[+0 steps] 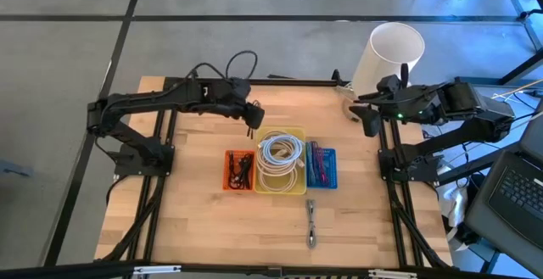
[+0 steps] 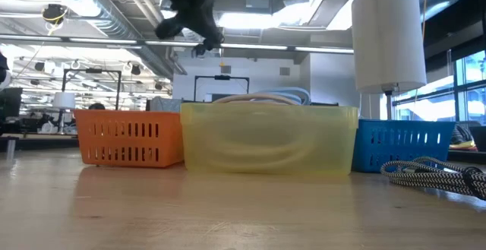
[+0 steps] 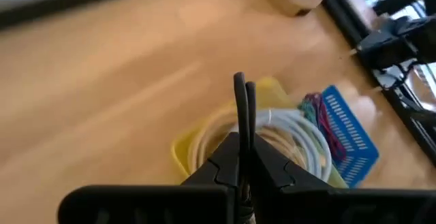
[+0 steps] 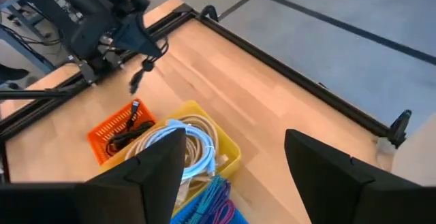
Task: Pick & Place USB Port
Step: Put the black usb cable into the orange bin
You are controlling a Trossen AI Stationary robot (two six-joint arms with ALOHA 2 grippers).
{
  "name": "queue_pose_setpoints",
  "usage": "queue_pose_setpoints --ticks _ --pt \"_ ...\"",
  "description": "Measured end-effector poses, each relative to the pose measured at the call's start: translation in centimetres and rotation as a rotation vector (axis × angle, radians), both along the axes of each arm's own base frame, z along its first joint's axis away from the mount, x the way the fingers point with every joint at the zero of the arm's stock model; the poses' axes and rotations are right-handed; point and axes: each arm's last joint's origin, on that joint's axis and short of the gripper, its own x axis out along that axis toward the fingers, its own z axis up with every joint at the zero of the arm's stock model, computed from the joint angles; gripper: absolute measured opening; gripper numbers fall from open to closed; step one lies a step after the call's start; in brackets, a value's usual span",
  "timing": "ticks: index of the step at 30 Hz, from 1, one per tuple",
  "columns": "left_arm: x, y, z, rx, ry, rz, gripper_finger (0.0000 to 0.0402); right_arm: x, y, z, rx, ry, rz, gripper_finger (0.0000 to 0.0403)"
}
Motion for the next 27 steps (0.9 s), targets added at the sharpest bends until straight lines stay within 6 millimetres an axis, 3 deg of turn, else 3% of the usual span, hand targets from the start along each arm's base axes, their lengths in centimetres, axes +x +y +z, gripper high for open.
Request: queue_pose_setpoints --ticks 7,15,27 --pt "0.1 -4.0 -0.7 -0.171 0.031 0.092 0.0006 0.0 0.0 -0.1 -0.04 0.032 0.03 0.0243" --pt "-1.1 -8.7 -3.0 -0.251 0.167 0.222 0.0006 -0.4 -0.3 -0.3 -0.155 0.113 0.009 0.0235" --pt "-1.1 -10.3 -8.1 -0.285 0.327 0.298 0.0006 -0.5 -0.4 -0.3 -0.236 0.141 -0.006 0.0218"
